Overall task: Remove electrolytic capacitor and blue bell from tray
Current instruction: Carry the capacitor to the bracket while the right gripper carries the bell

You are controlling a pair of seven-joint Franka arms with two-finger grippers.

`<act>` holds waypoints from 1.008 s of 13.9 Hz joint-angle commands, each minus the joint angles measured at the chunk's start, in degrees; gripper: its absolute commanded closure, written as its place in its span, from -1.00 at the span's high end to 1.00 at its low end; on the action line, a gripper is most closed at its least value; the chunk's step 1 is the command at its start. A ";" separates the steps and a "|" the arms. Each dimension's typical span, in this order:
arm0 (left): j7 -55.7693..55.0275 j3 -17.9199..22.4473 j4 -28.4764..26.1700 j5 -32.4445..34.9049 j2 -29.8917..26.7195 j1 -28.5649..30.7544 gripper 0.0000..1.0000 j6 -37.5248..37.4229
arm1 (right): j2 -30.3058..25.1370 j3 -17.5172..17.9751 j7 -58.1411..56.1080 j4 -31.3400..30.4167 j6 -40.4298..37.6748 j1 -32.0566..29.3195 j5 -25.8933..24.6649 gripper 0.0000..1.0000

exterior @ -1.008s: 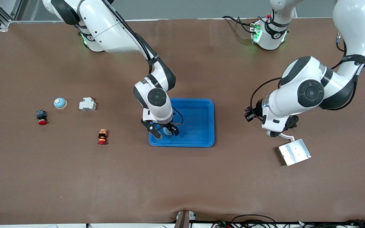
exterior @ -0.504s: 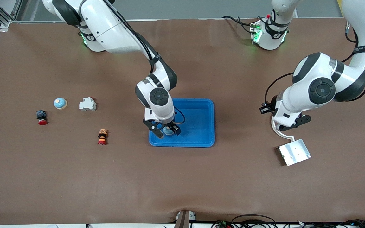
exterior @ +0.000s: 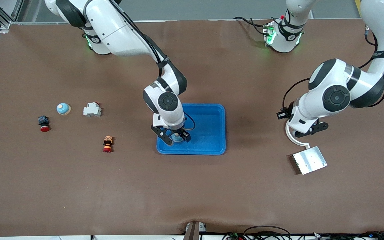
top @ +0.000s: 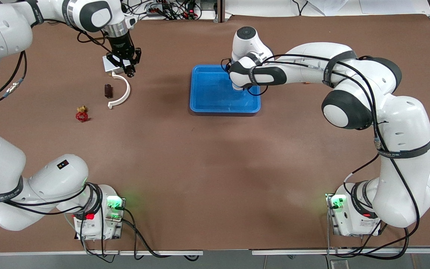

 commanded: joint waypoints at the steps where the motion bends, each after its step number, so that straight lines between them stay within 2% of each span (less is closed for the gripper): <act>1: 0.69 0.54 -3.13 3.81 1.78 0.36 -0.97 3.32 | 1.79 0.22 1.23 2.31 -0.26 -0.09 -0.93 1.00; 3: 0.60 1.25 -3.93 7.15 4.23 0.36 -0.97 4.55 | 2.23 0.22 1.23 2.66 -0.26 -0.09 -0.93 1.00; 7: -0.28 5.54 -3.05 13.91 10.13 -2.62 -0.97 7.19 | 2.76 0.22 1.23 3.10 -0.26 -0.18 -1.02 1.00; 8: -0.45 6.69 -3.05 14.89 10.75 -3.58 -0.97 7.89 | 2.85 0.22 1.23 3.27 -0.17 -0.26 -1.02 0.67; 9: -0.46 8.00 -2.96 15.07 10.93 -4.73 -0.97 8.42 | 2.85 0.22 1.23 3.45 -0.17 -0.26 -0.94 0.23; 11: -0.46 10.55 -1.65 15.07 11.63 -7.71 -0.96 8.86 | 2.85 0.22 1.23 3.54 -0.26 -0.44 -0.76 -0.84; 12: -0.46 12.05 -0.60 15.07 12.15 -9.47 -0.94 8.87 | 2.85 0.22 1.31 3.54 -0.34 -0.44 -0.58 -1.00; 14: -0.46 14.51 0.29 15.07 12.60 -11.76 -0.94 9.48 | 2.67 0.31 1.23 4.32 -0.96 -0.35 -0.32 -1.00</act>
